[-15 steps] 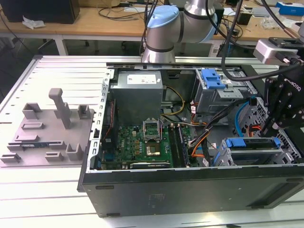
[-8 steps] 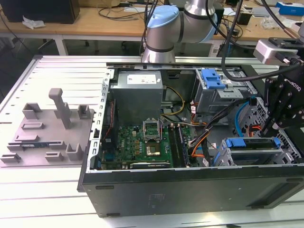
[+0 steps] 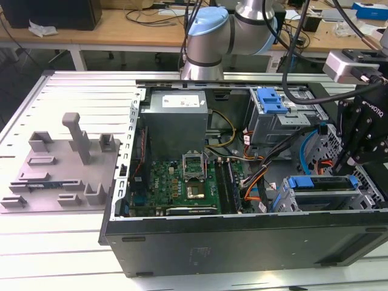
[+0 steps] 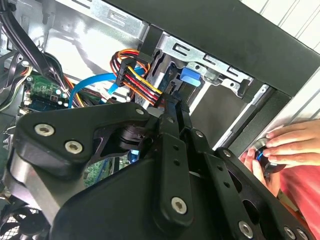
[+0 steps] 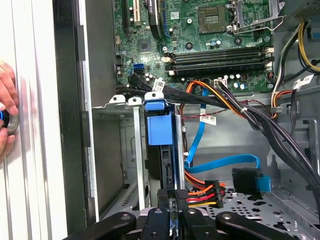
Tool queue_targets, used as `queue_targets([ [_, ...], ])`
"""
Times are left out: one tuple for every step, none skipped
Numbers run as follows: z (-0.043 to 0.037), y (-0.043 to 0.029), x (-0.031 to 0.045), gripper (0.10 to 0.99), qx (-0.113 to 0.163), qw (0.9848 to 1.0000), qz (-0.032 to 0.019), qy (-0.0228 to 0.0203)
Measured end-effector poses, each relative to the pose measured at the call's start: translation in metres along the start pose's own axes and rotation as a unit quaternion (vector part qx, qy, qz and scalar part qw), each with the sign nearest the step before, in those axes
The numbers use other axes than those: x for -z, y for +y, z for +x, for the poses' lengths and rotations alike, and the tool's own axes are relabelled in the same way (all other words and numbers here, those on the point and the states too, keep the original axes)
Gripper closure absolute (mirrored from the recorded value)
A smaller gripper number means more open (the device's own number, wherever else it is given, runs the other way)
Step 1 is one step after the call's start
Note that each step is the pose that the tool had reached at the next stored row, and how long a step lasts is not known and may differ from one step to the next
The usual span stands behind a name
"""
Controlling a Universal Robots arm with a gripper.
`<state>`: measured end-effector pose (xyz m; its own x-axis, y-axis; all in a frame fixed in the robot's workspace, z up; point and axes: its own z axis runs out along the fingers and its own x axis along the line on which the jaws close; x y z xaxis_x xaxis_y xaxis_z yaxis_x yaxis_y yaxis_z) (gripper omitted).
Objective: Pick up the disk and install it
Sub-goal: 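Insert the first disk wire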
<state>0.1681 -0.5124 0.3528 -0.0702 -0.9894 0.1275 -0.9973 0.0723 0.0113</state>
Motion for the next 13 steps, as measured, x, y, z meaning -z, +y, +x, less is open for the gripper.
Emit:
queue_targets([
  [0.0, 0.0, -0.0004, 0.922, 0.0, 1.0, 0.0, 0.0],
  [-0.0001, 0.0, -0.0007, 0.922, 0.0, 1.0, 0.0, 0.0],
  [-0.0001, 0.0, -0.0009, 0.922, 0.0, 1.0, 0.0, 0.0],
  [-0.0002, 0.0, -0.0014, 0.922, 0.0, 1.0, 0.0, 0.0001],
  [-0.0002, 0.0, -0.0018, 0.922, 0.0, 1.0, 0.0, 0.0001],
  [-0.0003, 0.0, -0.0023, 0.922, 0.0, 1.0, 0.0, 0.0],
  [-0.0004, 0.0, -0.0027, 0.922, 0.0, 1.0, 0.0, 0.0],
  [-0.0004, 0.0, -0.0031, 0.922, 0.0, 1.0, 0.0, 0.0001],
  [-0.0004, 0.0, -0.0034, 0.922, 0.0, 1.0, 0.0, 0.0],
  [-0.0005, 0.0, -0.0036, 0.922, 0.0, 1.0, 0.0, 0.0],
  [-0.0005, 0.0, -0.0038, 0.922, 0.0, 1.0, 0.0, 0.0],
  [-0.0005, 0.0, -0.0041, 0.922, 0.0, 1.0, 0.0, 0.0001],
  [-0.0006, -0.0001, -0.0046, 0.922, 0.0, 1.0, 0.0, 0.0001],
])
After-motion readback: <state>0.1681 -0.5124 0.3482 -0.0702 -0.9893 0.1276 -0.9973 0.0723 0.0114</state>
